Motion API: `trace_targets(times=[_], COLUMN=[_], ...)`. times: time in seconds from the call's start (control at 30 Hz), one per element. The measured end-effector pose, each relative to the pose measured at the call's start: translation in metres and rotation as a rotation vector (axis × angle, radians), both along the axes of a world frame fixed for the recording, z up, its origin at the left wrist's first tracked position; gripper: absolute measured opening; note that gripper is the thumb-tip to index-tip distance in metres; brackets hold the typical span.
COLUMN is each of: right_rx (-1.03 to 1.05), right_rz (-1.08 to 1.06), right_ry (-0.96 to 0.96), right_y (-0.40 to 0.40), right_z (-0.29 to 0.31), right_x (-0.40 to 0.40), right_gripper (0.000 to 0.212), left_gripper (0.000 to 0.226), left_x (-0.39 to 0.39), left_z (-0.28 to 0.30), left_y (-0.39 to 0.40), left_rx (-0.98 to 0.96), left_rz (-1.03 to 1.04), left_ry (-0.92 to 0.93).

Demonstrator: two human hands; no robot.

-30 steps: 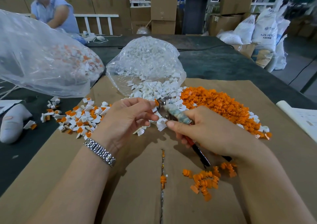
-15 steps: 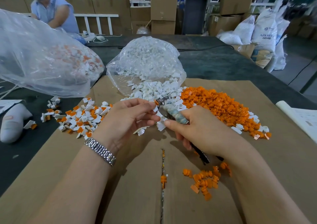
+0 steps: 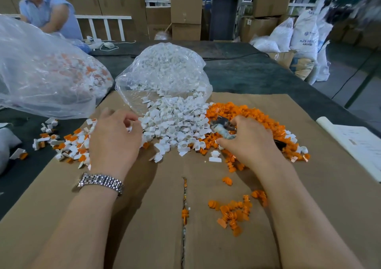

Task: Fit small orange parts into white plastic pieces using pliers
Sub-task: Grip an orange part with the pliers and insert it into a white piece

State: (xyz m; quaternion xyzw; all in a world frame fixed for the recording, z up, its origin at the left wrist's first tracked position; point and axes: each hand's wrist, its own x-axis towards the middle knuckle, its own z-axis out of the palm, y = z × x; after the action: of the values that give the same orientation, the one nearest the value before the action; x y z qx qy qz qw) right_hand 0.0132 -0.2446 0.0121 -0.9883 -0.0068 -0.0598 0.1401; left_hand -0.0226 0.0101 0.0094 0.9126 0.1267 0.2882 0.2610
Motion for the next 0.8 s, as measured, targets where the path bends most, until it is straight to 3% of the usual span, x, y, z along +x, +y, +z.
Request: trace_targets(times=[0.1,0.27,0.37,0.5,0.67,0.8], right_rx=[-0.04,0.023,0.142,0.045,-0.098,-0.111], right_rz=[-0.02,-0.003,0.099,0.179,0.196,0.255], right_ry=[-0.016,0.006,-0.009,0.193,0.181,0.144], right_y=[0.003,0.0,-0.011,-0.017,-0.01,-0.008], right_z=[-0.006,-0.001,0.012,0.025,0.029,0.026], right_x=[0.005,0.002,-0.008,-0.021,-0.029,-0.028], right_gripper=[0.063,0.055,0.027,0.034,0.024,0.013], left_gripper=[0.005,0.003,0.01,0.023,0.037,0.034], left_x=[-0.002,-0.004,-0.005,-0.005,-0.002,-0.002], left_z=[-0.004,-0.01,-0.014,-0.017,-0.022,-0.022], left_y=[-0.011,-0.028,-0.038,-0.048,-0.054,-0.057], left_rx=[-0.024,0.006,0.135,0.258,0.392,0.393], left_rz=[-0.24,-0.427,-0.474,-0.53,-0.577,-0.615], left_ry=[0.035,0.091,0.074,0.028,0.085,0.068])
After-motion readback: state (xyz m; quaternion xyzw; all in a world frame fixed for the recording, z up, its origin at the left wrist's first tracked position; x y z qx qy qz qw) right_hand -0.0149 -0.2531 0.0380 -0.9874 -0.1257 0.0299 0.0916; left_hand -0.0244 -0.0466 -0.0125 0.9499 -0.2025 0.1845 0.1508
